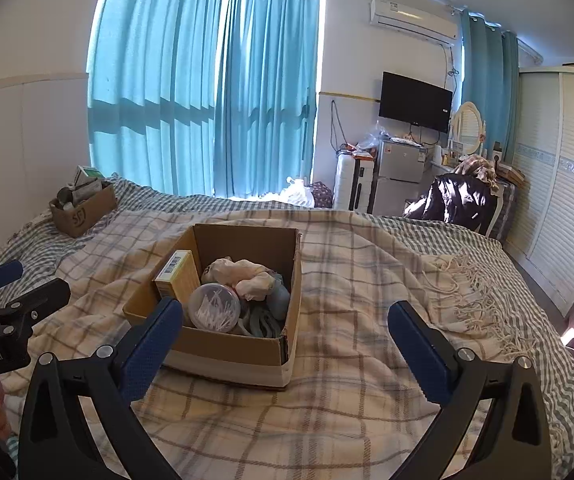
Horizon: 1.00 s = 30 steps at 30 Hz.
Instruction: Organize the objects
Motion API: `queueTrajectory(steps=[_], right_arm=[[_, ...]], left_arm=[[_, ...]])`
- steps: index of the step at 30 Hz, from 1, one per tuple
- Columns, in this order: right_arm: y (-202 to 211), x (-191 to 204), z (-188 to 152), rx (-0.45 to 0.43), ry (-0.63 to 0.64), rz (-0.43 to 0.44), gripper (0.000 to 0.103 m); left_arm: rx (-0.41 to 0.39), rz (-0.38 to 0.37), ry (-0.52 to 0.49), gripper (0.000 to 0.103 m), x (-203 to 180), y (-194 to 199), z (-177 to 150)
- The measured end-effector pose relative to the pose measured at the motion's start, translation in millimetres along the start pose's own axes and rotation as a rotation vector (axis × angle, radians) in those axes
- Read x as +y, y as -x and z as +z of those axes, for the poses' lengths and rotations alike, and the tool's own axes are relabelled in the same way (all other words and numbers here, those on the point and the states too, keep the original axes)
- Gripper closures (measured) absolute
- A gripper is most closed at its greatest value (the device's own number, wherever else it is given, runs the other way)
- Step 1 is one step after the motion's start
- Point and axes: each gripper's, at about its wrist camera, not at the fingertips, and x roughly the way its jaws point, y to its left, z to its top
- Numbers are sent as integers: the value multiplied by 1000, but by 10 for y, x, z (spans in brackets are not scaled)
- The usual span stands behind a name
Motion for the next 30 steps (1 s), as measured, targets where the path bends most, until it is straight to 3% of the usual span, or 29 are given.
queueTrajectory(steps=[30], right_arm=[[-56, 13, -32, 21, -2, -1, 0]], left_arm=[[13, 14, -6, 0, 9, -19, -14]])
